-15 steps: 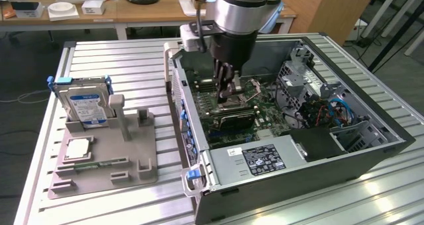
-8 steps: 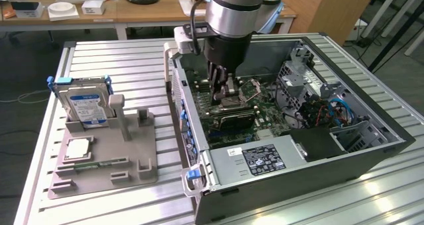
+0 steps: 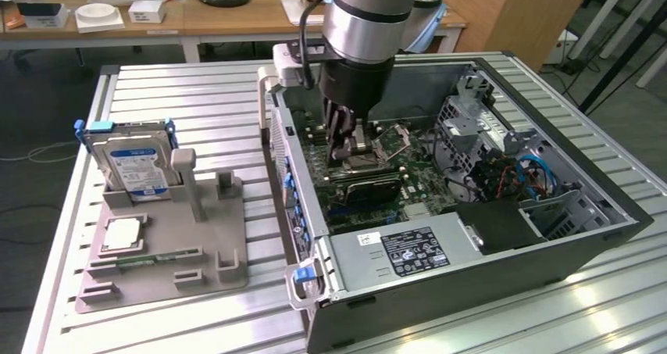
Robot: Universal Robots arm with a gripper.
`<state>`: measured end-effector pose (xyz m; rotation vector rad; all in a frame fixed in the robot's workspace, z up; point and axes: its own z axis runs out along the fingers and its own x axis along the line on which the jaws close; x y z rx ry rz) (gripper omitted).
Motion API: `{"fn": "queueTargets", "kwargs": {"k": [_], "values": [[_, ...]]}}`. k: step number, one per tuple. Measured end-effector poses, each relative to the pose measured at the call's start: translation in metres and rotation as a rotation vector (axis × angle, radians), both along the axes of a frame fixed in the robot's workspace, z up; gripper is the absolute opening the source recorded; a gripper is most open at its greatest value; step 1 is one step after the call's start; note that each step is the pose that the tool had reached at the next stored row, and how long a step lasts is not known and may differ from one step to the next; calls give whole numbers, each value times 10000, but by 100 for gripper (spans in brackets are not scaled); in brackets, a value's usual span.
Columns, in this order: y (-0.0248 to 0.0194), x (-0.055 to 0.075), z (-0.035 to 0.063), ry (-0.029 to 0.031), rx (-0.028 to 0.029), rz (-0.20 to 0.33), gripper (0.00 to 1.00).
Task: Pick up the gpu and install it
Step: 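Press down on the gpu until it lock into place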
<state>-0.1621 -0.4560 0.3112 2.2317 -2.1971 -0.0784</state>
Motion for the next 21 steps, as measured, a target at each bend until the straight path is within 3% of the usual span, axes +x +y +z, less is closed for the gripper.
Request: {"fn": "queueTargets", "kwargs": {"k": [3,6,11,16,19,21], "values": [[13,-46,-56,-1,-11,-31,11],[36,-85,-109,1,-57,-153,11],[44,-93,-166,8,-60,-538,11],[44,-92,-168,27,-54,-546,11],[44,-93,-167,338,-63,-544,11],[44,-93,-167,509,-66,-541,11]]}}
